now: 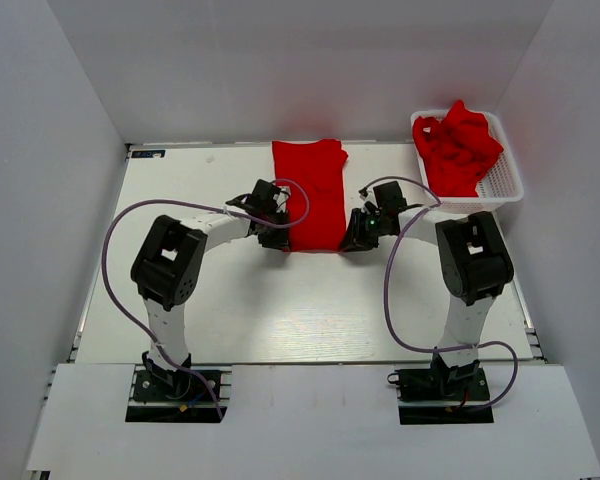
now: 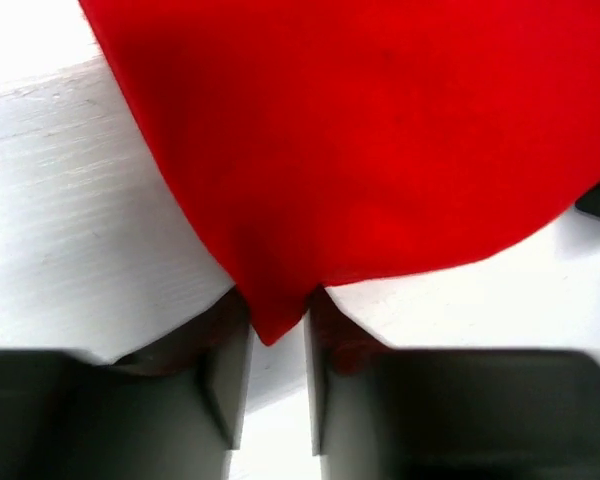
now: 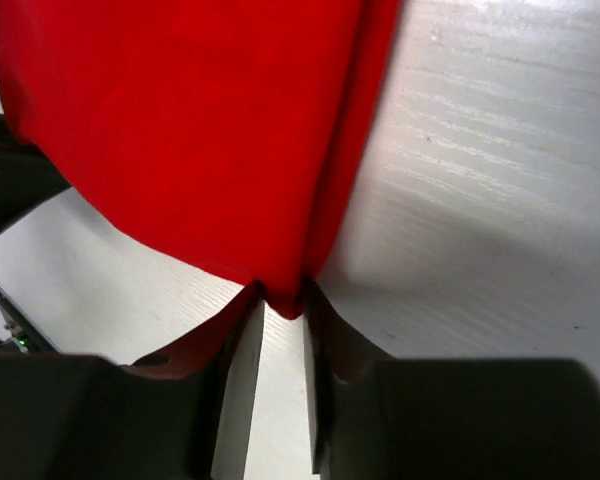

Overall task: Fold and stack the t-shirts
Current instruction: Grab one side of the 2/3 rectangular tshirt with both arms, then fold the long partially folded tshirt into a neat square

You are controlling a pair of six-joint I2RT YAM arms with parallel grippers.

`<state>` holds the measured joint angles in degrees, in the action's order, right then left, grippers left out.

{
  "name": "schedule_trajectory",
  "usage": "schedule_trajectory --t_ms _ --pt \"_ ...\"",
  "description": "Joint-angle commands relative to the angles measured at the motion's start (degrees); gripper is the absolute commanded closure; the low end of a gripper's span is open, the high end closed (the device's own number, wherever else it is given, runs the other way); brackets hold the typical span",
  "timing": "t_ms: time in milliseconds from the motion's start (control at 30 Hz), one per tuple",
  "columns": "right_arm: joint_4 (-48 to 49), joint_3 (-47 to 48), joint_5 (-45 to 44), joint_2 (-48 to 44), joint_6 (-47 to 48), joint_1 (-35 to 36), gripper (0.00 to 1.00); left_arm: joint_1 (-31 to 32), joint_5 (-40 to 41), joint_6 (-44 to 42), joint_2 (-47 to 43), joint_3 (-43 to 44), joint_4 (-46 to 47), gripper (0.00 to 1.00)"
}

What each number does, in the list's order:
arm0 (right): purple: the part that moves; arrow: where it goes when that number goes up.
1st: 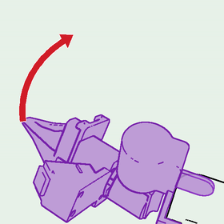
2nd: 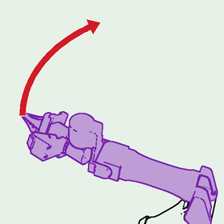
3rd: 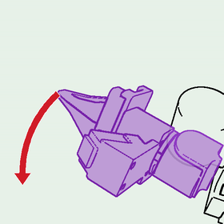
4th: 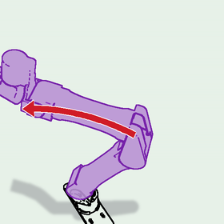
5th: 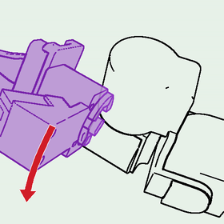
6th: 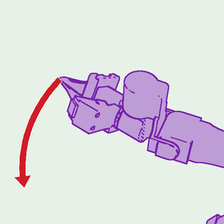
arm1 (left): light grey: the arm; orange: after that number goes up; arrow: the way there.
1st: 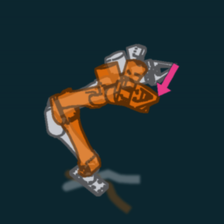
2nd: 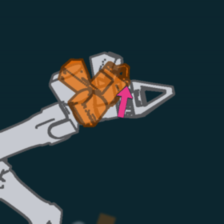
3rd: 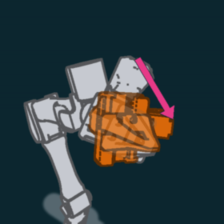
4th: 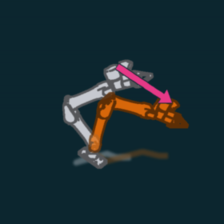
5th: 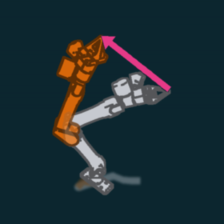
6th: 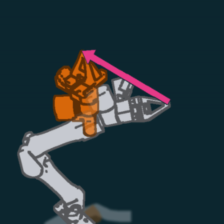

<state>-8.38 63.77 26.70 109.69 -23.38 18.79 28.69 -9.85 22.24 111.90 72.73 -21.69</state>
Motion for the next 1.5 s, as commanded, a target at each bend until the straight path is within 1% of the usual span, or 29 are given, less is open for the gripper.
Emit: schedule_trajectory --t_ms 0,33,67,100,133,167,233,267,333,367,400,500,533,667,733,767,833,867,933,967,1100,1200,1267,1333,1367,1400,1467 --pt "1.26 -1.19 0.46 0.70 0.43 0.11 0.73 0.23 -1.58 -0.18 -0.10 -1.98 -0.28 0.66" --pt "1.96 -1.10 -0.06 0.61 0.52 0.20 0.78 0.23 -1.58 -0.18 0.51 -1.98 -0.28 0.73" --pt "2.40 -1.71 -0.50 -0.08 0.61 0.11 0.87 0.23 -0.88 0.60 0.52 -1.98 -0.28 0.88" --pt "2.84 -2.50 -1.46 -0.09 0.70 0.11 0.91 0.23 -0.27 0.61 0.52 -1.98 -0.28 0.95" --pt "5.46 -3.20 -2.43 -0.52 0.79 0.28 0.96 0.23 0.26 0.61 0.52 -2.50 -0.28 1.00" --pt "6.18 -4.34 -2.53 -1.05 0.88 0.46 1.00 0.23 0.27 0.61 -0.01 -2.50 -0.28 1.00" --pt "9.85 -7.33 -1.39 -3.76 0.88 0.37 1.00 0.23 0.27 1.13 -1.58 -3.90 -0.89 1.00" --pt "10.57 -7.34 -1.12 -3.78 0.96 0.46 1.00 0.23 0.27 1.14 -2.38 -3.91 -0.89 1.00" --pt "12.24 -10.76 -1.38 -7.80 0.88 0.81 1.00 0.76 0.27 1.14 -4.39 -5.83 -1.69 1.00" --pt "12.34 -12.16 -1.56 -8.87 1.40 1.07 1.00 1.45 0.27 1.14 -6.84 -6.63 -2.29 1.00" --pt "12.08 -13.39 -2.08 -12.45 1.75 1.34 1.00 1.46 -0.26 1.75 -8.09 -7.16 -2.30 1.00" --pt "9.36 -15.86 -2.97 -16.16 3.16 2.22 1.00 2.69 -0.78 2.28 -12.22 -8.48 -5.98 1.00" --pt "8.48 -17.35 -3.58 -20.00 4.21 2.57 1.00 3.39 -0.79 2.28 -13.27 -8.48 -6.95 1.00" --pt "1.80 -20.96 -4.54 -28.98 4.30 4.15 1.00 5.50 -2.10 3.42 -17.23 -7.87 -13.27 1.00" --pt "-1.54 -22.45 -5.25 -32.93 3.25 4.85 1.00 5.50 -3.51 4.21 -19.42 -7.34 -16.97 1.00" --pt "-2.33 -22.63 -5.95 -35.57 3.08 5.20 1.00 6.02 -4.47 5.00 -20.22 -6.82 -17.94 1.00" --pt "-5.05 -22.37 -6.65 -37.70 2.20 5.30 1.00 6.03 -4.48 5.53 -22.06 -5.50 -19.78 1.00" --pt "-5.76 -21.24 -7.53 -39.88 1.85 5.21 1.00 6.03 -2.91 5.53 -23.55 -4.88 -19.79 1.00" --pt "-7.87 -19.83 -8.15 -40.69 1.75 5.03 1.00 6.03 -0.28 6.15 -24.09 -0.76 -23.90 1.00" --pt "-8.49 -17.47 -9.20 -40.87 1.49 5.12 1.00 6.03 1.57 6.15 -24.09 2.12 -24.71 1.00" --pt "-10.42 -11.48 -10.35 -38.94 1.23 4.94 1.00 4.89 1.06 5.45 -23.22 8.03 -25.42 1.00" --pt "-10.69 -6.75 -11.58 -35.97 1.75 4.68 1.00 4.89 3.95 5.79 -18.57 14.88 -27.78 1.00" --pt "-11.56 -2.18 -13.42 -34.46 2.19 4.51 1.00 4.27 7.64 6.85 -14.89 20.14 -30.59 1.00" --pt "-12.27 1.44 -14.30 -31.04 2.46 4.33 1.00 2.96 9.75 7.64 -12.33 23.67 -32.35 1.00" --pt "-12.45 2.58 -14.22 -29.29 2.55 4.16 1.00 2.43 10.63 7.64 -11.01 27.34 -34.19 1.00" --pt "-12.62 6.16 -14.13 -27.53 2.72 3.89 1.00 1.29 10.64 8.34 -8.21 29.12 -34.99 1.00" --pt "-13.23 8.20 -13.87 -24.55 3.16 3.19 1.00 0.06 10.64 8.35 -5.12 34.11 -36.83 1.00"
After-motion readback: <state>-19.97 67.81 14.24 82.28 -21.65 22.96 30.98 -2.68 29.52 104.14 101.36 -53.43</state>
